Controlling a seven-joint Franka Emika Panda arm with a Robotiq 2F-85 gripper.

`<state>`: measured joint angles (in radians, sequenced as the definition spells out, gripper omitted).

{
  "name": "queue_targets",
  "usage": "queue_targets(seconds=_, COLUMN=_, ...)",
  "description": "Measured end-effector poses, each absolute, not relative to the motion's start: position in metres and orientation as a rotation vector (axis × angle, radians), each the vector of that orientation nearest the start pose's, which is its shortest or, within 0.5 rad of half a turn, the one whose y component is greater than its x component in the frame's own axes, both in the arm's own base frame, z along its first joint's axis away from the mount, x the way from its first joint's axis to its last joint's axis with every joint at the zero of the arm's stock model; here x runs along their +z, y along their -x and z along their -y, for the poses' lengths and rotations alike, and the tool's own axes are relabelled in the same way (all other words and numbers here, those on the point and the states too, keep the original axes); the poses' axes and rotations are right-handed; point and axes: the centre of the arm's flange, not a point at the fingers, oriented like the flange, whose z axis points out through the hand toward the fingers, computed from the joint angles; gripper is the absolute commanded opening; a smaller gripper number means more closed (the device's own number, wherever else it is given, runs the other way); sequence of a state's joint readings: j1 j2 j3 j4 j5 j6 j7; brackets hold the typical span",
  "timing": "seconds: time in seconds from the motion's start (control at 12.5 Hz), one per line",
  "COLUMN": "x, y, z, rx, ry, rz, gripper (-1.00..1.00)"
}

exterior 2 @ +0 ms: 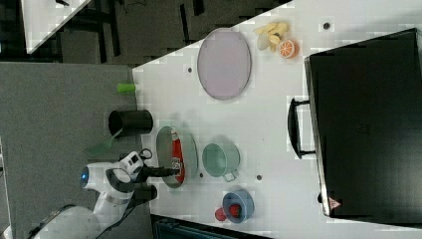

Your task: Pick ketchup from strainer and place it on the table

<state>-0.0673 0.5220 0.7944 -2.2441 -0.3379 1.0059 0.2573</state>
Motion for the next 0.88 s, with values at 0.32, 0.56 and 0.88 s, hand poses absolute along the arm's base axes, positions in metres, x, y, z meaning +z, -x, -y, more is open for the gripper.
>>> queue_targets(seconds=0.32, x=0.165, y=-0.411, z=-0.362, rx=0.209, ry=3.006, rz=-0.138, gripper=1.0)
queue_targets(seconds=0.56, x=0.151, y=-0.413, z=-0.359, rx=0.229, ry=3.013, rz=-0.174, gripper=0.43)
queue_targets(seconds=0.88, x=0.155, y=-0.414, z=-0.369, rx=0.205, ry=3.013, rz=-0.191, gripper=0.19)
